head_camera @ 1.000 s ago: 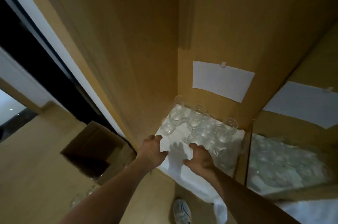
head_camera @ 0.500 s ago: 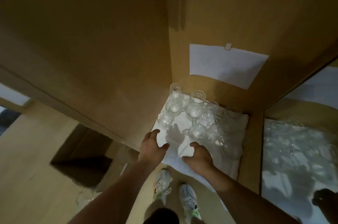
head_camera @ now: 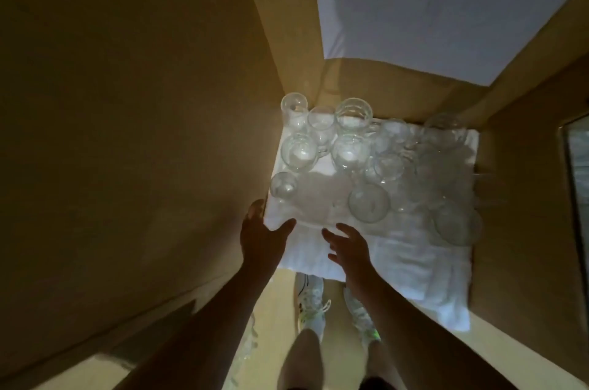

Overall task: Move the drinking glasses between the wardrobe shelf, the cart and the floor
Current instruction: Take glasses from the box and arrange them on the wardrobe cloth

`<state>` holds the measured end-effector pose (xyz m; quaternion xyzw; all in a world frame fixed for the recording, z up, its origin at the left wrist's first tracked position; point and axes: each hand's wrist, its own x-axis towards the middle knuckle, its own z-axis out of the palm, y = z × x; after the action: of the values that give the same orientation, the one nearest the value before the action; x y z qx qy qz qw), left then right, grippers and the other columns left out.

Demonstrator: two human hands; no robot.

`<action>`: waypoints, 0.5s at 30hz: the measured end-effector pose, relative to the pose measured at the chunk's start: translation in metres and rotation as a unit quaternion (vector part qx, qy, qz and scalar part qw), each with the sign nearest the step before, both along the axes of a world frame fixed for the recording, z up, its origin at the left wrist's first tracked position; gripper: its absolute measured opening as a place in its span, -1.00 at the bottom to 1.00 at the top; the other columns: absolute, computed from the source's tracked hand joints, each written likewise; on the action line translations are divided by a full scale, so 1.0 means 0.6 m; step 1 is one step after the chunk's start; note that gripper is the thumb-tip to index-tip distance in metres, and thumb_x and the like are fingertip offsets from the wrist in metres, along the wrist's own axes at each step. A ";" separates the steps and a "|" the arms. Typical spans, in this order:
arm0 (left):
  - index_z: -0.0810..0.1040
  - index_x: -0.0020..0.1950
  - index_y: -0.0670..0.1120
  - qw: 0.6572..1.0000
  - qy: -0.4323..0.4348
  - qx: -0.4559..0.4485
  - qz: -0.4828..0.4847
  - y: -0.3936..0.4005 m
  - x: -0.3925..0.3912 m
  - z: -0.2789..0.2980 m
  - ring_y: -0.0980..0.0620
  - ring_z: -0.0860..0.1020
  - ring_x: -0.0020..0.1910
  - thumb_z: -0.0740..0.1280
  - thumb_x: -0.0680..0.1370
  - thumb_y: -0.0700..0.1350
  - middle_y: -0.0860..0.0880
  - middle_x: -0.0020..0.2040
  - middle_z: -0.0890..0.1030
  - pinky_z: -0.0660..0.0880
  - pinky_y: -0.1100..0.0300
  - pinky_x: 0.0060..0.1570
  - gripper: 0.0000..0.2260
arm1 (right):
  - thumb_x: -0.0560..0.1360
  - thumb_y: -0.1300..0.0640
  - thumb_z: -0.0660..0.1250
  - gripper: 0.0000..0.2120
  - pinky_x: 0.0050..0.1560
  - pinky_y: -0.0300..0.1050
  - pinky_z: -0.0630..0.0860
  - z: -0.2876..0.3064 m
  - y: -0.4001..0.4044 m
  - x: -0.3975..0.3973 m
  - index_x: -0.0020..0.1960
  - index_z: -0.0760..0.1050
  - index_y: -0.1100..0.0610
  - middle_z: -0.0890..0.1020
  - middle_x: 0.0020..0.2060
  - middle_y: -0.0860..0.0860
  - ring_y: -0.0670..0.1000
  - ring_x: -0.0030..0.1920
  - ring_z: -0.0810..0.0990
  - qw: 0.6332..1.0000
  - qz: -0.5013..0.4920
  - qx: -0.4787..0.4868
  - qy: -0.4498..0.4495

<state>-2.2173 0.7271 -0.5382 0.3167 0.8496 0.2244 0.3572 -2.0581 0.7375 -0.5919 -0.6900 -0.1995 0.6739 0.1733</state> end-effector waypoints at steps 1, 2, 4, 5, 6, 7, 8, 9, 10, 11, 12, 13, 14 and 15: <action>0.40 0.47 -0.06 1.000 -0.017 -0.004 0.017 0.007 -0.003 -0.022 0.03 0.52 0.19 0.58 0.43 0.04 0.00 0.29 0.55 0.40 0.15 0.17 -0.32 | 0.49 0.11 0.53 -0.42 0.23 0.05 0.57 -0.022 0.001 -0.007 0.45 0.42 0.07 0.61 0.17 0.13 0.01 0.05 0.62 0.998 -0.055 -0.005 0.034; 0.38 0.47 -0.03 0.999 -0.033 -0.004 0.036 0.012 -0.004 -0.039 0.05 0.51 0.19 0.59 0.43 0.04 0.03 0.27 0.55 0.41 0.14 0.16 -0.31 | 0.49 0.13 0.52 -0.42 0.23 0.05 0.56 -0.038 0.000 -0.013 0.46 0.41 0.04 0.61 0.18 0.14 0.02 0.09 0.62 0.993 -0.099 -0.005 0.063; 0.33 0.51 0.01 0.997 -0.056 -0.003 0.058 0.021 -0.002 -0.074 0.07 0.48 0.24 0.60 0.41 0.04 0.03 0.31 0.53 0.42 0.12 0.20 -0.25 | 0.50 0.16 0.51 -0.41 0.26 0.09 0.54 -0.071 0.000 -0.022 0.47 0.40 -0.01 0.59 0.22 0.16 0.13 0.19 0.60 0.979 -0.169 -0.010 0.114; 0.30 0.54 0.01 0.996 -0.060 -0.003 0.062 0.025 -0.002 -0.089 0.05 0.47 0.29 0.61 0.40 0.04 0.01 0.39 0.49 0.42 0.08 0.27 -0.20 | 0.51 0.18 0.49 -0.40 0.27 0.12 0.53 -0.085 0.002 -0.026 0.49 0.38 -0.02 0.60 0.23 0.16 0.17 0.23 0.59 0.970 -0.199 -0.013 0.136; 0.26 0.57 0.01 0.996 -0.061 -0.003 0.065 0.030 -0.002 -0.100 0.02 0.45 0.36 0.62 0.38 0.04 -0.01 0.46 0.44 0.42 0.02 0.36 -0.14 | 0.53 0.21 0.47 -0.40 0.28 0.13 0.53 -0.095 0.006 -0.029 0.50 0.36 -0.02 0.60 0.24 0.15 0.19 0.24 0.59 0.962 -0.226 -0.015 0.154; 0.22 0.59 0.01 0.996 -0.062 -0.001 0.070 0.036 -0.003 -0.107 -0.01 0.42 0.43 0.63 0.37 0.04 -0.02 0.51 0.40 0.39 -0.04 0.42 -0.09 | 0.53 0.22 0.45 -0.40 0.27 0.14 0.53 -0.103 0.012 -0.031 0.51 0.35 -0.02 0.61 0.24 0.14 0.19 0.24 0.60 0.954 -0.247 -0.013 0.170; 0.20 0.61 0.01 0.995 -0.064 0.003 0.074 0.043 -0.004 -0.117 -0.03 0.39 0.47 0.64 0.35 0.03 -0.02 0.54 0.37 0.36 -0.08 0.46 -0.05 | 0.54 0.23 0.44 -0.40 0.26 0.13 0.54 -0.112 0.019 -0.032 0.51 0.35 -0.03 0.63 0.23 0.13 0.18 0.23 0.61 0.946 -0.267 -0.013 0.183; 0.19 0.62 0.00 0.995 -0.065 0.008 0.076 0.050 -0.004 -0.126 -0.03 0.36 0.50 0.66 0.33 0.02 -0.02 0.55 0.35 0.34 -0.07 0.48 -0.02 | 0.53 0.22 0.44 -0.40 0.25 0.12 0.55 -0.120 0.026 -0.032 0.50 0.35 -0.04 0.64 0.21 0.12 0.18 0.22 0.62 0.939 -0.283 -0.014 0.196; 0.18 0.62 -0.02 0.995 -0.065 0.015 0.076 0.057 -0.005 -0.132 -0.03 0.35 0.51 0.67 0.31 0.00 -0.03 0.55 0.35 0.33 -0.06 0.49 0.00 | 0.50 0.19 0.45 -0.39 0.24 0.11 0.55 -0.126 0.033 -0.032 0.50 0.36 -0.04 0.64 0.20 0.12 0.17 0.23 0.62 0.932 -0.295 -0.016 0.209; 0.18 0.62 -0.03 0.995 -0.064 0.022 0.075 0.063 -0.005 -0.138 -0.03 0.35 0.51 0.68 0.30 -0.01 -0.04 0.55 0.35 0.32 -0.05 0.49 0.02 | 0.46 0.13 0.47 -0.37 0.24 0.11 0.55 -0.130 0.038 -0.032 0.49 0.38 -0.03 0.64 0.19 0.11 0.16 0.24 0.62 0.927 -0.302 -0.018 0.222; 0.18 0.62 -0.04 0.995 -0.062 0.030 0.072 0.069 -0.005 -0.143 -0.04 0.36 0.50 0.69 0.28 -0.03 -0.05 0.54 0.36 0.33 -0.05 0.49 0.03 | 0.43 0.09 0.47 -0.36 0.23 0.09 0.55 -0.131 0.043 -0.032 0.48 0.40 -0.02 0.64 0.19 0.09 0.15 0.25 0.61 0.924 -0.303 -0.021 0.234; 0.19 0.62 -0.04 0.996 -0.055 0.036 0.067 0.073 -0.005 -0.148 -0.04 0.38 0.49 0.69 0.27 -0.04 -0.06 0.53 0.38 0.35 -0.05 0.47 0.04 | 0.45 0.09 0.46 -0.41 0.21 0.08 0.56 -0.135 0.046 -0.032 0.46 0.42 -0.01 0.64 0.18 0.08 0.13 0.25 0.61 0.923 -0.299 -0.022 0.241; 0.21 0.61 -0.04 0.996 -0.042 0.043 0.059 0.077 -0.005 -0.151 -0.04 0.40 0.47 0.70 0.26 -0.05 -0.06 0.51 0.40 0.37 -0.05 0.46 0.03 | 0.52 0.11 0.42 -0.50 0.19 0.06 0.56 -0.137 0.047 -0.031 0.44 0.45 0.00 0.64 0.18 0.08 0.12 0.25 0.61 0.923 -0.295 -0.022 0.246; 0.26 0.58 -0.04 0.997 -0.028 0.051 0.050 0.080 -0.004 -0.154 -0.04 0.43 0.44 0.70 0.26 -0.06 -0.05 0.48 0.43 0.39 -0.05 0.44 0.00 | 0.57 0.12 0.38 -0.59 0.19 0.05 0.56 -0.138 0.047 -0.029 0.41 0.47 0.01 0.64 0.19 0.09 0.12 0.25 0.62 0.924 -0.291 -0.022 0.246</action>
<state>-2.2197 0.7753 -0.6308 0.2853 0.8416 0.2939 0.3521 -2.0755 0.7659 -0.6747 -0.5339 0.0745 0.7464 0.3902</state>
